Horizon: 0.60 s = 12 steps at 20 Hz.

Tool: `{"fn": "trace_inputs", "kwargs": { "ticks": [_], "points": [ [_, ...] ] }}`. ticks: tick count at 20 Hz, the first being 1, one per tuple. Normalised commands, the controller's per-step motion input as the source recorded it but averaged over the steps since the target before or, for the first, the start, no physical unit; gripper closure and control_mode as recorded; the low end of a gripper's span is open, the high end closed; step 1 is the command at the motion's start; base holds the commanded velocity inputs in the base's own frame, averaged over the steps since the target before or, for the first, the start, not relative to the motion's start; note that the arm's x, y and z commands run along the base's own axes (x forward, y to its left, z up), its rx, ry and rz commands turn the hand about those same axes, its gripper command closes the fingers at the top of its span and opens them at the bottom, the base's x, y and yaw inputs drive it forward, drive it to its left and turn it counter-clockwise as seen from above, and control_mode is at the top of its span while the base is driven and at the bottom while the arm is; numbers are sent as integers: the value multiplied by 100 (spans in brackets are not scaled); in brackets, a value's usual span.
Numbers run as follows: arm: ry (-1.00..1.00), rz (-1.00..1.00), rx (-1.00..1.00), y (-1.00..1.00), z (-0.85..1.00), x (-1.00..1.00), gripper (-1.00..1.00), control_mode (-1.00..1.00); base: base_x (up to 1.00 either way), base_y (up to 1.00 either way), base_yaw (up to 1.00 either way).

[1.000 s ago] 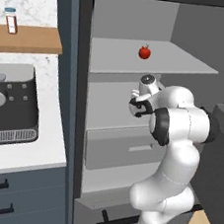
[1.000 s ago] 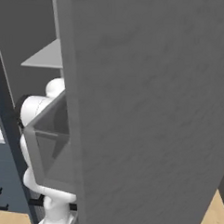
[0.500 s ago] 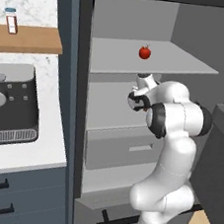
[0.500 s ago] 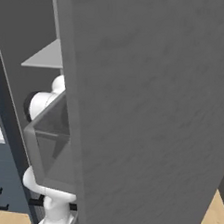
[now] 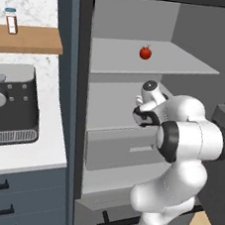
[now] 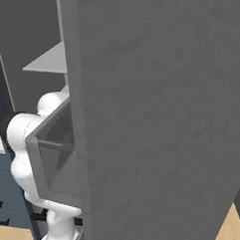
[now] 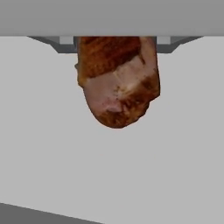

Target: Place one tomato and one chicken drumstick in each tupperware on the nearby counter, to pack two identical lunches.

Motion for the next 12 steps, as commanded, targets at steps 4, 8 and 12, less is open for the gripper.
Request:
{"fn": "trace_inputs", "kwargs": {
  "ticks": [4, 8, 12],
  "points": [
    [-3, 4, 0, 0, 23, -100, 100, -100, 0, 0, 0],
    [0, 21, 0, 1, 41, -100, 100, -100, 0, 0, 0],
    [0, 47, -5, 11, 52, -100, 100, -100, 0, 0, 0]
  ]
}}
